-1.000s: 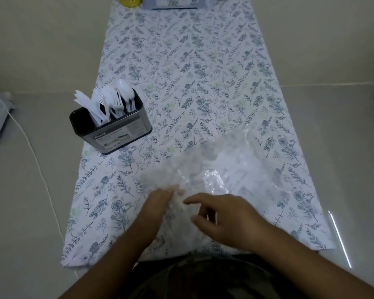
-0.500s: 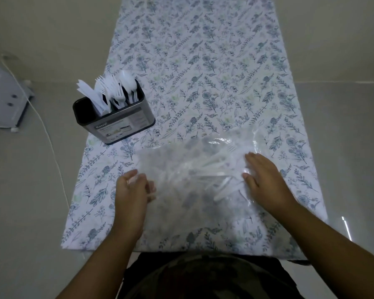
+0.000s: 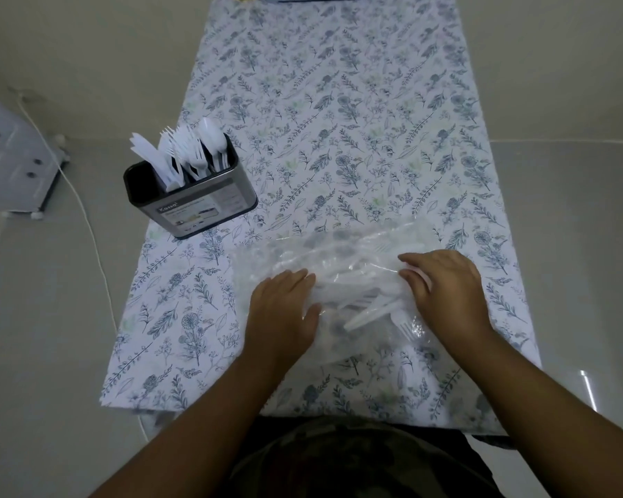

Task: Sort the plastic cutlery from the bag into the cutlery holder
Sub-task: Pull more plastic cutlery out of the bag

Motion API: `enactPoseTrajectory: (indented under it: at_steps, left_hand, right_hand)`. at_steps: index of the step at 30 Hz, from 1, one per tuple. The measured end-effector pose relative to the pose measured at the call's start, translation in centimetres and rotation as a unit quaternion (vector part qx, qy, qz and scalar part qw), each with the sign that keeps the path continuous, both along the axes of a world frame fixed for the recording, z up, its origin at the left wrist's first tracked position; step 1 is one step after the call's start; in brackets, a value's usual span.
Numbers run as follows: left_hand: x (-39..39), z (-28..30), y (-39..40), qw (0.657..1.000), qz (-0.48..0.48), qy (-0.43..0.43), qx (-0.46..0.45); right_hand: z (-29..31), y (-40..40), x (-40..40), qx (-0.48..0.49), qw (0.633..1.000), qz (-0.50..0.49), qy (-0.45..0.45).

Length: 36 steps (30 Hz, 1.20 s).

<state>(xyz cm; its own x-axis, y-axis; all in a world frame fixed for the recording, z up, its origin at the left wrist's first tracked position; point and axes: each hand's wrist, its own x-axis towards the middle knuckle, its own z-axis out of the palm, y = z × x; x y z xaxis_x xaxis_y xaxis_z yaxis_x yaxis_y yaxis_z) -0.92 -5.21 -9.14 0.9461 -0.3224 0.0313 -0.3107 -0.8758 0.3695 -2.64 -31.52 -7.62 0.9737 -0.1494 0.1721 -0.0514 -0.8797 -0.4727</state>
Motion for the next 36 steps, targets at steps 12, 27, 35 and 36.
enactPoseTrajectory:
  at_steps: [12,27,35,36]
  left_hand:
    - [-1.4,-0.5,1.8,0.992,0.007,0.017,-0.123]
    - [-1.3,0.6,2.7,0.992,-0.028,-0.018,-0.119]
    - [-1.8,-1.3,6.1,0.995,0.018,-0.001,-0.103]
    - [-1.9,-1.3,6.1,0.993,0.022,0.002,-0.113]
  right_hand:
    - [5.4,2.6,-1.7,-0.008,0.997,0.057,-0.056]
    - [1.4,4.9,-2.2,-0.032,0.993,0.004,0.116]
    - [3.6,6.2,-1.9,-0.075,0.997,0.006,-0.015]
    - [4.8,6.7,-1.8,-0.073,0.997,0.006,-0.032]
